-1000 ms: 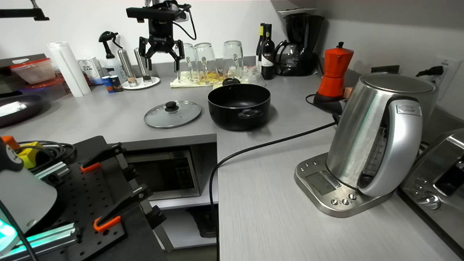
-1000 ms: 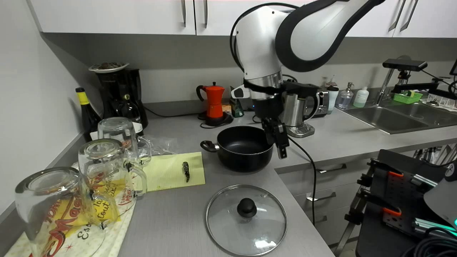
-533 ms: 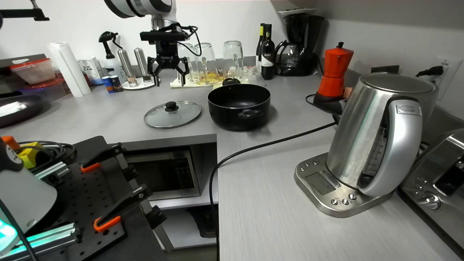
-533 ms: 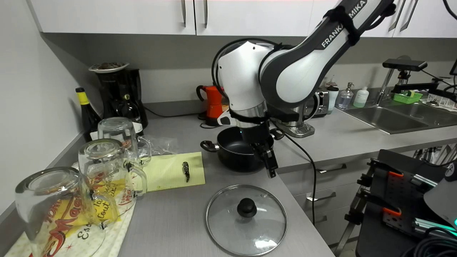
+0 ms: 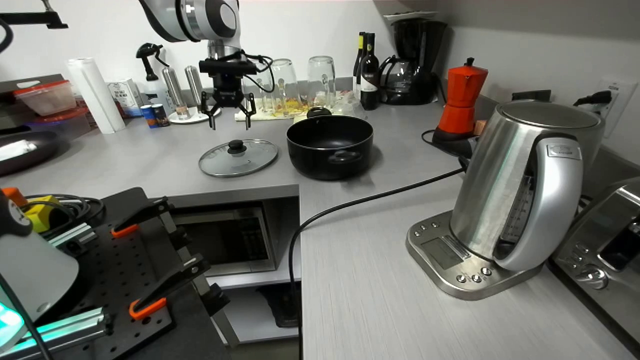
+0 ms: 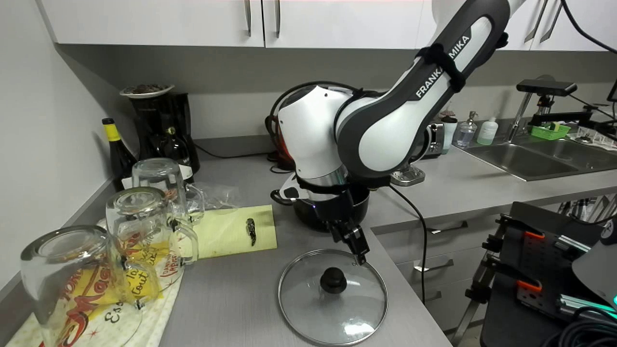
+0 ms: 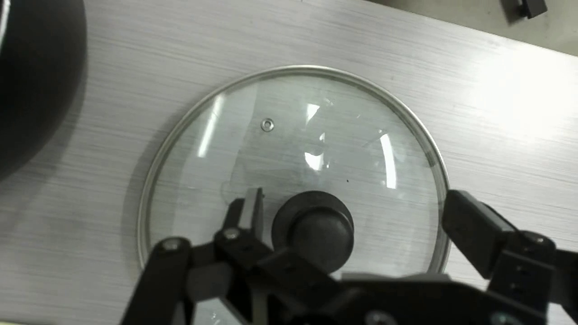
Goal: Put the lid on the pot
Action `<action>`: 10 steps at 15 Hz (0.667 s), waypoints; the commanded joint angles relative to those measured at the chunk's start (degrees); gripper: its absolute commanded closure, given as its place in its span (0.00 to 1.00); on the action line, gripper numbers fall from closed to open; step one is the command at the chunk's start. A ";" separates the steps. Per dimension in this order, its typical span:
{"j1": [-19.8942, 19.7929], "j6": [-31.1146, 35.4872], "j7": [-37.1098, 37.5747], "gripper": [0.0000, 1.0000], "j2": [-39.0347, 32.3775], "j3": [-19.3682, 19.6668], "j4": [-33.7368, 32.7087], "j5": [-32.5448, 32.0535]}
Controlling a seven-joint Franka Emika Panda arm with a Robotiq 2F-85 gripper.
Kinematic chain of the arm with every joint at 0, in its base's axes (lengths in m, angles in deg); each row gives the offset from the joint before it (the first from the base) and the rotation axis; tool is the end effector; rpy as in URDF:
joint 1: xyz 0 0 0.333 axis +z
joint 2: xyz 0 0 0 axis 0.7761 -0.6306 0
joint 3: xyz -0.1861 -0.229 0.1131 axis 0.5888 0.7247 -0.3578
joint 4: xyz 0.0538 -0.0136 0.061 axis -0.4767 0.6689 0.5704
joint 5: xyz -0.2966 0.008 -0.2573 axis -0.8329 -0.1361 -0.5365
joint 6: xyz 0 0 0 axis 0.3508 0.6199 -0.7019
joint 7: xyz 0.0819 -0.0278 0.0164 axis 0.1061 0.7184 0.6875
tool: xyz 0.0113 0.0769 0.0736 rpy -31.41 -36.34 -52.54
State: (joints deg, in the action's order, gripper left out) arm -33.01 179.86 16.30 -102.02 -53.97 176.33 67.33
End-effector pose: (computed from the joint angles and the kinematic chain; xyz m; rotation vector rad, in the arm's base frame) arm 0.4958 0.3226 0.1797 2.5650 1.6679 -0.4577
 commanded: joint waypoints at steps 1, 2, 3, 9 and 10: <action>0.30 0.40 -3.88 0.00 -3.75 -1.20 -3.75 -0.74; 0.24 0.46 -4.69 0.00 -4.59 -1.43 -4.37 -0.61; 0.14 0.72 -5.57 0.00 -5.36 -1.64 -4.85 -0.56; -0.82 2.13 -10.01 0.00 -9.28 -2.12 -6.95 -0.27; -0.92 2.59 -10.65 0.00 -9.68 -2.19 -7.09 -0.22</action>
State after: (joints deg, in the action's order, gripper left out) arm -33.07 181.61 8.20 -109.41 -55.29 171.29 67.33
